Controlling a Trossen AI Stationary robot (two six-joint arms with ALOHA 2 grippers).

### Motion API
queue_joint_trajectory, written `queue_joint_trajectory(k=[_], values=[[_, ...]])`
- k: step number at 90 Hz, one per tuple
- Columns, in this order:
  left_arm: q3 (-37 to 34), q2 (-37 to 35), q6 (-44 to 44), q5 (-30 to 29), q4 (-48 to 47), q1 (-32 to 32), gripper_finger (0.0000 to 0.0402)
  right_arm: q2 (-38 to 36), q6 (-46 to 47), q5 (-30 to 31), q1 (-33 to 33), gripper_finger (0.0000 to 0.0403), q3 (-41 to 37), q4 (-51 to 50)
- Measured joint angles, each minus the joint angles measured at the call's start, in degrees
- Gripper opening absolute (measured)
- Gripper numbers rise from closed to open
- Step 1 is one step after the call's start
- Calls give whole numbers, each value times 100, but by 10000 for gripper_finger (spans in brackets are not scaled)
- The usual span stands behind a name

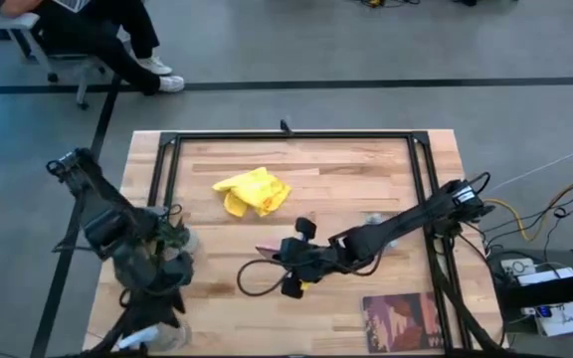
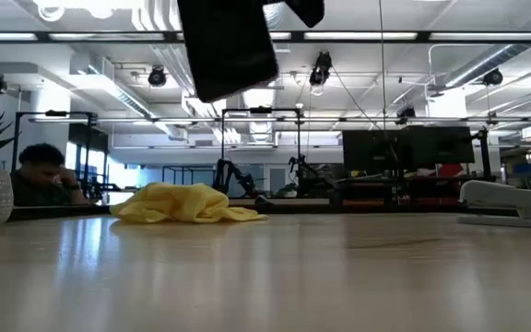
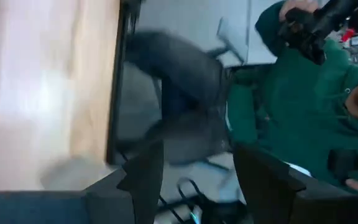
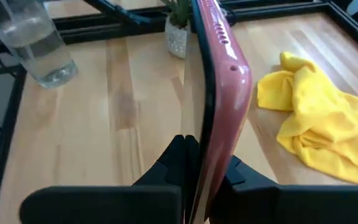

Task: Apply microfiber cloth
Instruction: Spray the front and back of the cellphone using the spray bottle

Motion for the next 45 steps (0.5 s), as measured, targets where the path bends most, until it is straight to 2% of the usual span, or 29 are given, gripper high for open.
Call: queue_joint_trajectory(k=[24,33,45], values=[[330,164,-2070,42,-678,-632,144,338,-273,-12,-66,5,-3,586],[551,158,-2595,3,-985,-815,130,391,-326,-11,-118,5,-3,725],[822,169,-3063,-356,-1163,-1024,112,419,-333,-9,-185,5,-1,739]])
